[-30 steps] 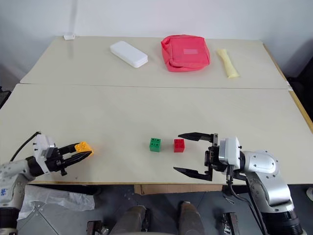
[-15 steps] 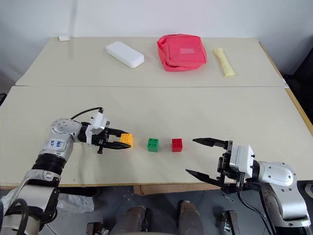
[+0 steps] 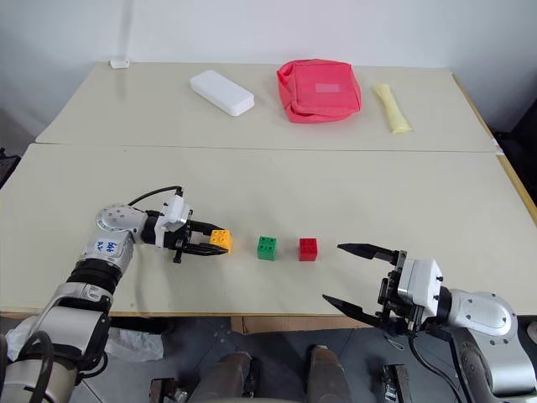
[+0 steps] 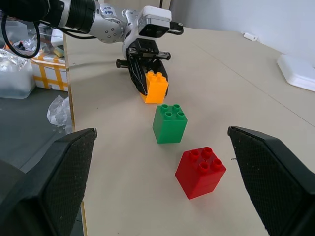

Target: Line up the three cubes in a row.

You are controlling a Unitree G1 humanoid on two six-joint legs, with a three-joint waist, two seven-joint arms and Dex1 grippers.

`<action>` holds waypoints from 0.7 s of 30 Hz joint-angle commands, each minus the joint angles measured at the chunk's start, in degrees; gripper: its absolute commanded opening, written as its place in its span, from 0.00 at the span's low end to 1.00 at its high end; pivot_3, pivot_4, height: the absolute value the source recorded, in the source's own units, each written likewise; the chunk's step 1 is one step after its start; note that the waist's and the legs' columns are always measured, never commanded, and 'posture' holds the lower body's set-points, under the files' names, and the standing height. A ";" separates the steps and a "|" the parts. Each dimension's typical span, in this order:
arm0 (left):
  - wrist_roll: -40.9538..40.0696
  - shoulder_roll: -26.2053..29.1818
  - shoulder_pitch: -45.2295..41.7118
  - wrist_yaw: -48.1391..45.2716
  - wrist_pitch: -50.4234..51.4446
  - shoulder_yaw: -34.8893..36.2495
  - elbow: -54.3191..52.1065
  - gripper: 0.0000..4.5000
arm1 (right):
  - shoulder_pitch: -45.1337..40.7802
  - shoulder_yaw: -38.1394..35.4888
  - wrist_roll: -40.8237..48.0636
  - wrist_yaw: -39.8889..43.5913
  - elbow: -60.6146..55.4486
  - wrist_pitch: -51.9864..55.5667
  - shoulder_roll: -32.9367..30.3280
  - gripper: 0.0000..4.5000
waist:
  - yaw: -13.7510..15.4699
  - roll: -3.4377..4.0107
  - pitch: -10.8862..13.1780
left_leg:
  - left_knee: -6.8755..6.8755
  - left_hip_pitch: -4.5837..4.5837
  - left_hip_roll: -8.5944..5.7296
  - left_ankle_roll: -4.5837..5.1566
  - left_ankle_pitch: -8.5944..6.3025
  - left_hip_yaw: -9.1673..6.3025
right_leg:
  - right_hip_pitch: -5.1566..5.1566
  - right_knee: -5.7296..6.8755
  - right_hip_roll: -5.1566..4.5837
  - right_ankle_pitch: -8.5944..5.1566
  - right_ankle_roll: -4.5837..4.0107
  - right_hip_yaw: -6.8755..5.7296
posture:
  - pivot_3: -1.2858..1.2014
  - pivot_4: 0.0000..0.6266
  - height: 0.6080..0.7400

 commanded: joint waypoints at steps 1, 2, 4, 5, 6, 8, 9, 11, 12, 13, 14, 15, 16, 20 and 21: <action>-3.26 2.24 0.89 -3.34 3.60 2.53 -7.03 0.69 | -0.87 -1.17 1.70 -0.51 -0.11 -0.06 0.11 1.00 | -0.02 -0.01 0.01 | 0.00 -0.01 0.00 0.00 0.00 0.00 | 0.00 0.00 0.00 0.00 0.00 0.00 | 0.52 0.24 1.00; -4.23 3.68 2.10 -3.92 4.87 3.22 -9.63 0.76 | -1.35 -1.38 2.09 -0.43 0.26 0.26 -0.03 1.00 | -0.07 -0.01 0.00 | 0.00 -0.01 0.00 0.00 0.00 -0.01 | 0.00 0.00 -0.02 0.00 0.00 0.01 | 0.52 0.24 1.00; -5.52 6.79 5.02 -4.34 7.04 4.40 -14.38 0.89 | -1.94 -1.70 2.28 1.23 1.62 -0.12 -0.93 1.00 | -0.45 -0.01 0.00 | 0.00 -0.01 0.05 -0.01 0.00 -0.02 | -0.01 -0.01 -0.06 0.00 0.00 0.05 | 0.52 0.24 1.00; -6.71 8.89 7.34 -3.82 8.03 6.07 -16.89 0.95 | -2.71 -1.80 2.34 2.29 2.70 -0.25 -1.54 1.00 | -0.68 0.00 0.00 | -0.01 0.00 0.08 -0.03 0.00 -0.03 | -0.01 -0.02 -0.06 0.00 -0.01 0.13 | 0.52 0.24 1.00; -7.56 10.20 9.02 -3.15 8.84 7.14 -18.77 0.99 | -3.20 -1.91 2.42 3.08 3.52 -0.41 -1.92 1.00 | -1.14 0.01 0.00 | -0.03 0.01 0.10 -0.04 0.00 -0.04 | -0.01 -0.03 -0.05 -0.01 -0.02 0.21 | 0.52 0.24 1.00; -10.10 13.91 14.22 -1.28 11.18 11.50 -22.79 0.99 | -6.05 -1.96 2.84 5.07 5.63 -0.59 -3.20 1.00 | -1.40 0.01 0.01 | -0.05 0.02 0.11 -0.05 0.00 -0.10 | 0.02 -0.03 -0.07 -0.02 -0.04 0.39 | 0.52 0.24 1.00; -10.83 14.91 15.89 -0.63 12.26 12.68 -24.31 0.99 | -6.98 -2.03 3.03 5.76 6.40 -0.76 -3.56 1.00 | -1.65 0.02 0.01 | -0.05 0.02 0.13 -0.06 0.00 -0.10 | 0.02 -0.06 -0.07 -0.02 -0.04 0.42 | 0.52 0.24 1.00; -10.79 16.61 19.12 2.98 12.85 15.56 -26.75 0.99 | -9.64 -1.96 3.18 7.80 8.07 -0.80 -4.93 1.00 | -1.47 0.05 0.03 | -0.05 0.02 0.15 -0.07 0.00 -0.14 | 0.03 -0.05 -0.08 -0.04 -0.07 0.44 | 0.52 0.24 1.00; -9.52 17.09 19.91 5.46 12.32 16.42 -26.70 0.99 | -10.82 -1.89 3.22 8.56 8.60 -0.26 -5.80 1.00 | -1.29 0.07 0.05 | -0.05 0.02 0.16 -0.08 0.00 -0.15 | 0.04 -0.08 -0.08 -0.04 -0.08 0.43 | 0.52 0.24 1.00; -8.55 17.32 20.44 7.18 12.06 16.97 -26.76 0.99 | -11.60 -1.88 3.26 9.13 9.05 0.09 -6.37 1.00 | -0.94 0.07 0.05 | -0.05 0.02 0.15 -0.08 0.01 -0.17 | 0.05 -0.08 -0.11 -0.04 -0.08 0.42 | 0.52 0.24 1.00; -8.32 17.44 21.01 7.52 9.84 18.11 -25.70 0.99 | -12.42 -1.67 3.40 9.54 8.97 0.76 -6.98 1.00 | -0.55 0.07 0.05 | -0.05 0.02 0.14 -0.08 0.01 -0.24 | 0.09 -0.13 -0.13 -0.04 -0.08 0.37 | 0.52 0.24 1.00; -7.83 17.47 21.85 8.80 8.08 19.24 -25.21 0.99 | -12.97 -1.23 3.69 10.30 8.84 1.70 -7.70 1.00 | -0.20 0.08 0.05 | -0.04 0.02 0.12 -0.08 0.01 -0.25 | 0.08 -0.19 -0.14 -0.05 -0.09 0.37 | 0.52 0.24 1.00; -7.61 17.40 22.66 10.06 6.84 20.30 -25.10 0.99 | -13.19 -0.77 3.81 11.14 8.81 2.48 -8.45 1.00 | -0.07 0.08 0.05 | -0.05 0.02 0.12 -0.08 0.01 -0.25 | 0.08 -0.27 -0.14 -0.04 -0.09 0.36 | 0.52 0.24 1.00; -8.33 17.43 24.61 12.65 6.93 22.15 -26.55 0.99 | -14.88 -0.19 2.31 13.19 11.94 0.96 -8.82 1.00 | 0.04 0.08 0.05 | -0.08 -0.02 0.12 -0.08 -0.02 -0.26 | 0.08 -0.22 -0.13 -0.04 -0.09 0.32 | 0.52 0.24 1.00; -8.94 17.46 25.00 12.66 7.42 22.36 -27.24 0.99 | -15.30 -0.30 2.07 13.37 12.85 0.64 -8.71 1.00 | 0.04 0.08 0.05 | -0.08 -0.02 0.11 -0.07 -0.02 -0.24 | 0.08 -0.21 -0.14 -0.04 -0.09 0.33 | 0.52 0.24 1.00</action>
